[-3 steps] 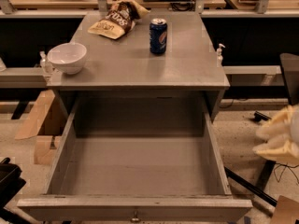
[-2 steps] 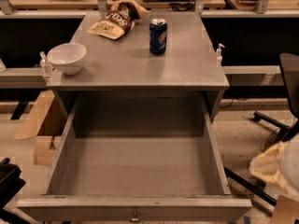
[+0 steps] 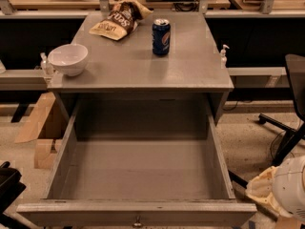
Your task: Close top drawer
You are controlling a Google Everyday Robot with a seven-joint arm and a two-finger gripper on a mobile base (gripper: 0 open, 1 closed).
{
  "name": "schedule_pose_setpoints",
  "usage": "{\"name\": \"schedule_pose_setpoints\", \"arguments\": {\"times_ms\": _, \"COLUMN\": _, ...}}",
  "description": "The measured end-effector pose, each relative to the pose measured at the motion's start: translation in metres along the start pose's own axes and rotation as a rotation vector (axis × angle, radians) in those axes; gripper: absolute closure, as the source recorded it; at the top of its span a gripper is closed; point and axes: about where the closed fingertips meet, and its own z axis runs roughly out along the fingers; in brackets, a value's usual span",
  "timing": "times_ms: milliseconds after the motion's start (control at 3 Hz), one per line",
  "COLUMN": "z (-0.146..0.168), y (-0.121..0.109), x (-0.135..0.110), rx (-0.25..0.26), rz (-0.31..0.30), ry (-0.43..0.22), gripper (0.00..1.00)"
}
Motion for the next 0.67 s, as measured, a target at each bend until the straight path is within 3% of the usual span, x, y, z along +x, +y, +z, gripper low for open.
{"name": "schedule_pose_setpoints", "arguments": {"times_ms": 333, "z": 0.019, "y": 0.018, "x": 0.001, "rx": -0.039, "rz": 0.007, "ry": -0.02, "gripper": 1.0}}
{"name": "schedule_pose_setpoints", "arguments": {"times_ms": 667, "z": 0.057, "y": 0.055, "x": 0.011, "rx": -0.115, "rz": 0.043, "ry": -0.078, "gripper": 1.0}}
